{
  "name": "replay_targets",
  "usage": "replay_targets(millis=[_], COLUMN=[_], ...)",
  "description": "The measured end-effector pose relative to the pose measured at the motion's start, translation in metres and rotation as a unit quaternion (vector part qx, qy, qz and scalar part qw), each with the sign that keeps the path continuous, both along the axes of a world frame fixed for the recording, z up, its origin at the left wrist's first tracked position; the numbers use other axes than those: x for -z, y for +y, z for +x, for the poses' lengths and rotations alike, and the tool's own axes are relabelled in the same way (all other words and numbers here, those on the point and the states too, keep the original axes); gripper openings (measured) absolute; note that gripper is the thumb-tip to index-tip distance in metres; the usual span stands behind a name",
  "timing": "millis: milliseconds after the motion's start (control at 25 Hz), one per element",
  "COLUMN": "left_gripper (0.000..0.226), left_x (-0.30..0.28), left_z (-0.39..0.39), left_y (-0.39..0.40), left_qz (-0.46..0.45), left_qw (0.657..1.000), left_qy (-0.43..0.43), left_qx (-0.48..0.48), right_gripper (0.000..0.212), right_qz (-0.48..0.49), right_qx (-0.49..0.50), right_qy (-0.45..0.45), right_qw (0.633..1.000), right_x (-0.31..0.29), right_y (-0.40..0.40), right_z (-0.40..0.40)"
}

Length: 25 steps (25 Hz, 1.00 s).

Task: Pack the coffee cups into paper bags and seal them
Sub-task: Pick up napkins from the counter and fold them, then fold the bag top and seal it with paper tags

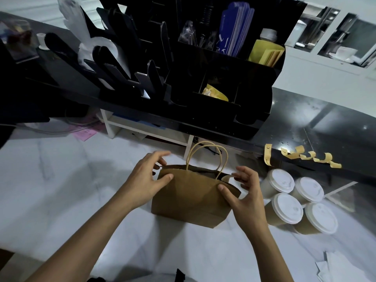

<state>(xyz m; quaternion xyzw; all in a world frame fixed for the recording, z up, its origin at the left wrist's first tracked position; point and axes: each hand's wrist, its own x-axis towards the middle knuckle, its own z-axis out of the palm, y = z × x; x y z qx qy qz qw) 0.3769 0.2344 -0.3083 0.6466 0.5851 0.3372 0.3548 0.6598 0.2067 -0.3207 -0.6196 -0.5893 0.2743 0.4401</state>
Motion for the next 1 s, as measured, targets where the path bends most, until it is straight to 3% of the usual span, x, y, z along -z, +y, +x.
replay_targets(millis=[120,320,600,880,1000], left_gripper=[0.026,0.012,0.013,0.023,0.023], left_x=[0.004,0.009,0.015,0.013,0.014], left_z=[-0.001,-0.003,0.000,0.002,0.001], left_y=[0.001,0.002,0.004,0.003,0.003], left_qz=[0.005,0.005,0.014,0.007,0.005], left_qw=[0.999,0.998,0.997,0.997,0.997], left_qy=[0.023,0.021,-0.061,-0.062,-0.055], left_qx=[0.040,0.061,0.043,0.050,0.049], right_gripper=[0.043,0.025,0.021,0.007,0.028], right_qz=[0.006,0.008,0.013,-0.001,-0.017], right_qx=[-0.006,-0.001,0.012,0.001,0.102], right_qy=[-0.021,-0.002,0.029,0.063,0.144], right_qw=[1.000,1.000,0.999,0.998,0.984], right_x=[0.000,0.000,0.000,-0.008,-0.017], right_y=[0.001,0.003,0.007,0.015,0.031], right_z=[0.000,0.002,0.006,0.016,0.026])
